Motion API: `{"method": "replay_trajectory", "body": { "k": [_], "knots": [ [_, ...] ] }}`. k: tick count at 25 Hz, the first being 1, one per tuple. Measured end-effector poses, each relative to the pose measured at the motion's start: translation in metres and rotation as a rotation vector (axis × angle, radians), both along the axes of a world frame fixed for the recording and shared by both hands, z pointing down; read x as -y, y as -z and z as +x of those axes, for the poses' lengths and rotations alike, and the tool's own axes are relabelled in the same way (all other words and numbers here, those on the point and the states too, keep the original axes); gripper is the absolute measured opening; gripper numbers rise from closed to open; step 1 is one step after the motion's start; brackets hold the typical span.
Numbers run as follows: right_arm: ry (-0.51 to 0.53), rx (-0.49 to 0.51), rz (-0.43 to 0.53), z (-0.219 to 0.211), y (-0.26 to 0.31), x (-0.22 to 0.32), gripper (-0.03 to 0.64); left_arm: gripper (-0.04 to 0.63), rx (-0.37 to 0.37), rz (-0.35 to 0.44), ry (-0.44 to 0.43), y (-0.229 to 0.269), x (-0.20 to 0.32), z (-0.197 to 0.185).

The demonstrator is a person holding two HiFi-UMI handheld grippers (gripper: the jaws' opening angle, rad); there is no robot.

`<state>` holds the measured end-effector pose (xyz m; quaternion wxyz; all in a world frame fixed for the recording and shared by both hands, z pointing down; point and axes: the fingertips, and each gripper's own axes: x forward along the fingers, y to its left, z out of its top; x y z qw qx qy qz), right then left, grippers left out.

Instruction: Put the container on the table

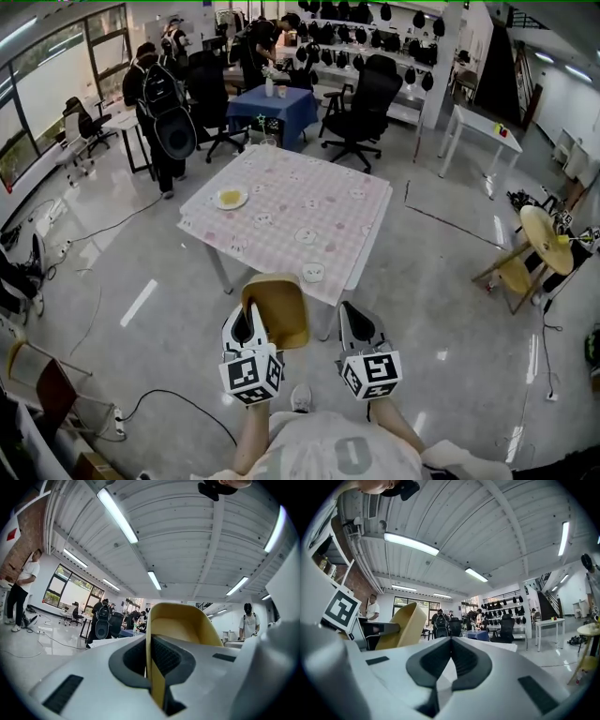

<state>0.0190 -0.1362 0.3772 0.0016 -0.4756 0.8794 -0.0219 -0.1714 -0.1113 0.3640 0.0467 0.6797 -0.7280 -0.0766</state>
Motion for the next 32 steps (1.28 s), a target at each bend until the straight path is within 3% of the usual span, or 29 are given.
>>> {"method": "replay_trajectory", "body": {
  "k": [5,11,19,22,32],
  "knots": [
    [0.049,0.008,-0.009,-0.038,0.0,0.067,0.028,0.028,0.019,0.006,0.003,0.003,0.067,-0.028],
    [0.051,0.02,-0.028,-0.058,-0.003,0.104,0.028,0.028,0.008,-0.023,0.008,-0.005,0.115,-0.052],
    [0.026,0.02,-0.083,-0.059,-0.013,0.117,0.028,0.028,0.018,-0.059,-0.016,-0.009,0.129,-0.046],
    [0.026,0.062,-0.087,-0.067,-0.012,0.123,0.028,0.028,0.032,-0.073,-0.01,-0.013,0.129,-0.051],
    [0.001,0.103,-0.013,-0.063,0.004,0.155,0.029,0.028,0.031,-0.044,-0.004,-0.007,0.152,-0.05]
  ]
}}
